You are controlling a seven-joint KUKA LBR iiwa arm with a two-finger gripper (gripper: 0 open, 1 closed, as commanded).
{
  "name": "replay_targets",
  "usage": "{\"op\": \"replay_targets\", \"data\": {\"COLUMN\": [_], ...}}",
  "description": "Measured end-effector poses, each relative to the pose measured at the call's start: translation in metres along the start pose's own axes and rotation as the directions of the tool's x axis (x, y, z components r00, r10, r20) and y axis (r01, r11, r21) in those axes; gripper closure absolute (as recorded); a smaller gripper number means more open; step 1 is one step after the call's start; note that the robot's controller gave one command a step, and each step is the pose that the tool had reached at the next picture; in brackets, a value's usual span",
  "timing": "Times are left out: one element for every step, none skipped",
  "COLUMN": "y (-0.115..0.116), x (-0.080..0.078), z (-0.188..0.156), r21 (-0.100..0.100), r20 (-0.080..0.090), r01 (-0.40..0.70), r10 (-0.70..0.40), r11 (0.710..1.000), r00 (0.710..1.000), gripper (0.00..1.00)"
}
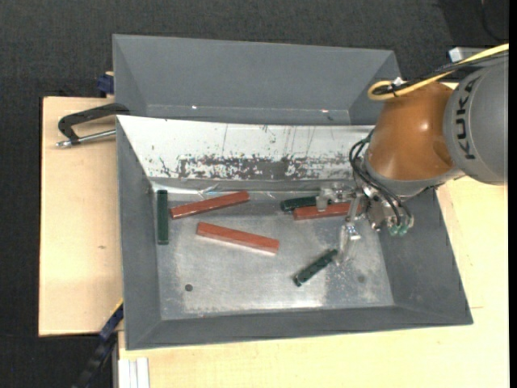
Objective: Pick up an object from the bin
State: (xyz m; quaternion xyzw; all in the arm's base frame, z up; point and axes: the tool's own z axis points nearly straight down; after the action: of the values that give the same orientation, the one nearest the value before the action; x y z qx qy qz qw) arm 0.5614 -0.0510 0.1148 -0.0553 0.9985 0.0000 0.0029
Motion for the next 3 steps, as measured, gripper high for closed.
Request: {"op": "replay_targets", "data": {"y": [-0.0029, -0.0032, -0.0031], "x": [-0.0078, -0.0045, -0.0045], "z": [0.0401, 0.0432, 0.0432], "r21": [0.002, -0.001, -0.001], "r20": [0.010, 0.000, 0.000], "r01": [0.293, 0.293, 0.294], "r10": [-0.293, -0.293, -0.294], "r11": [0.956, 0.956, 0.956], "r00": [0.956, 0.956, 0.956], "gripper": [1.00, 0.00, 0.00]}}
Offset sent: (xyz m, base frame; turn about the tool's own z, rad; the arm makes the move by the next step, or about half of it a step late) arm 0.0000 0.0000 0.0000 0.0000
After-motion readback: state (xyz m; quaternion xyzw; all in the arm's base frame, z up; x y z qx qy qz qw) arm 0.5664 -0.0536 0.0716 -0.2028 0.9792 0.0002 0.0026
